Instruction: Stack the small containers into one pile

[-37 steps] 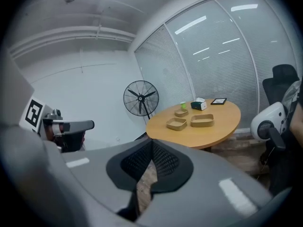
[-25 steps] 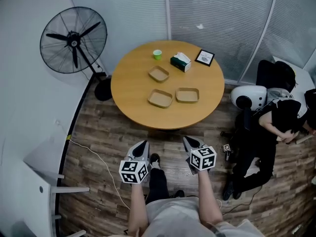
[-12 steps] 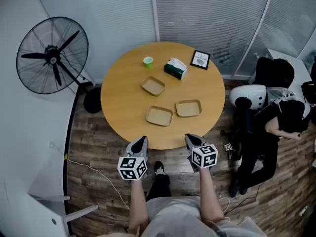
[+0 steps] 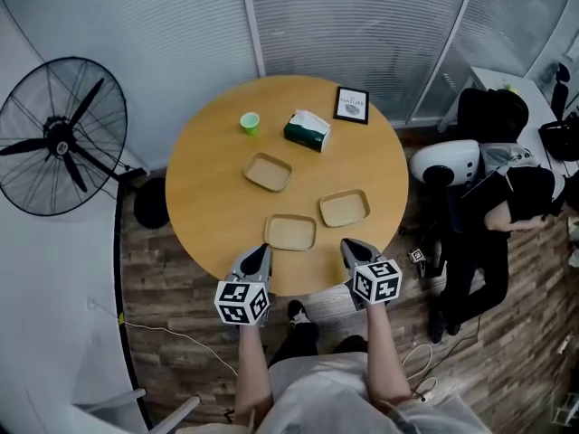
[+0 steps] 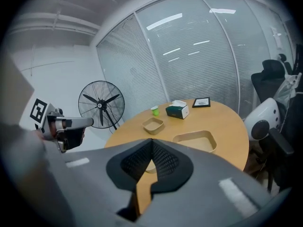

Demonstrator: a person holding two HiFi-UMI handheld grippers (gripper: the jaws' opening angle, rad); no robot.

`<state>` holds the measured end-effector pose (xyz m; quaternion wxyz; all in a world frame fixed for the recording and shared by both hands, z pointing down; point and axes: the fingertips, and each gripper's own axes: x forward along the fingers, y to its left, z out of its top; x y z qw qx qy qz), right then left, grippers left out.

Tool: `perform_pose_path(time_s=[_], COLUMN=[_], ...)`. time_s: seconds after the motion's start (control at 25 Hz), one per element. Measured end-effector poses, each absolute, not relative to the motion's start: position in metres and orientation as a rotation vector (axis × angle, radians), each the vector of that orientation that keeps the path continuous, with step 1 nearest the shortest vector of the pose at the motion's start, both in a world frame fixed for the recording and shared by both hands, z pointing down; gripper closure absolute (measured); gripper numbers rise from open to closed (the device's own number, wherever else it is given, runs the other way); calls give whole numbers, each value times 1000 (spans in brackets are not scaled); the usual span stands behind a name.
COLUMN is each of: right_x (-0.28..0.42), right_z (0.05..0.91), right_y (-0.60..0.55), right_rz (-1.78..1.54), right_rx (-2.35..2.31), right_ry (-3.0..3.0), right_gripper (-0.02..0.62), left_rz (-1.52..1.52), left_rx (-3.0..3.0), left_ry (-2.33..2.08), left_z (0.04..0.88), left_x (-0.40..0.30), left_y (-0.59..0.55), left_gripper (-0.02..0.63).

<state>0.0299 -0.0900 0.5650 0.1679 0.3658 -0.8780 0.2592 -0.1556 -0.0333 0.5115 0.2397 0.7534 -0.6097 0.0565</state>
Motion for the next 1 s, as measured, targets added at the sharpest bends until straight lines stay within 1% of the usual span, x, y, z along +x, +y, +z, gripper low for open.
perform_pose_path(time_s=[0.2, 0.44, 0.76, 1.0], right_x=[45, 75, 104, 132], right_z=[582, 590, 606, 641], right_y=[-105, -138, -196, -238], right_rz=[762, 790, 739, 777], right_rx=[1124, 1196, 1121, 1048], right_ry=[-2437, -2398, -2369, -2301], right_gripper=[595, 595, 594, 594], left_rz=[179, 223, 333, 360], left_rx=[2075, 2062, 2009, 1920], left_ry=[-1593, -1522, -1505, -1537], left_z=[532, 558, 592, 616], left_x=[-153, -125, -77, -45], left_y=[-57, -87, -132, -168], left_gripper=[601, 601, 601, 601])
